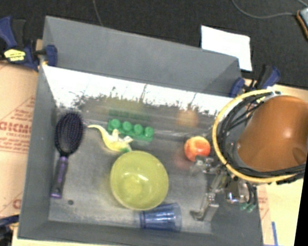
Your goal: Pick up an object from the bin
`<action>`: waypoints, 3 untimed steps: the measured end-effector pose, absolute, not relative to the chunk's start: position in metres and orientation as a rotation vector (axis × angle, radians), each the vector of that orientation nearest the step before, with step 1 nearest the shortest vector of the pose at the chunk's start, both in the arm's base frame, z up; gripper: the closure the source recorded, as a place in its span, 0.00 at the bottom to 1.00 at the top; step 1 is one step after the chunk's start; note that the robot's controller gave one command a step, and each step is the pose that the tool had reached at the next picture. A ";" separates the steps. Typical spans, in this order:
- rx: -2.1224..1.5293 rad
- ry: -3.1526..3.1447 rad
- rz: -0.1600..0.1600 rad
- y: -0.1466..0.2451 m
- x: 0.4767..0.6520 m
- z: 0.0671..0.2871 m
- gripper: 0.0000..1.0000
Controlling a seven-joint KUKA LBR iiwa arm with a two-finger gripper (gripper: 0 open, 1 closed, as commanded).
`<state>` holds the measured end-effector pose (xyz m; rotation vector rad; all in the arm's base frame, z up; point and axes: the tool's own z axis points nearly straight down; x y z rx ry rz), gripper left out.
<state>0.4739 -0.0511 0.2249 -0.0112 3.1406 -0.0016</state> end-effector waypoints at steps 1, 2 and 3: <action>-0.011 3.141 -0.002 -0.051 0.474 0.225 0.00; 0.042 3.138 -0.003 -0.110 0.493 0.166 0.00; -0.067 3.129 0.005 0.010 0.484 0.152 0.00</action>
Offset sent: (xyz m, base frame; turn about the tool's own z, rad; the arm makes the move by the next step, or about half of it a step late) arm 0.0192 -0.0580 -0.0592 0.0319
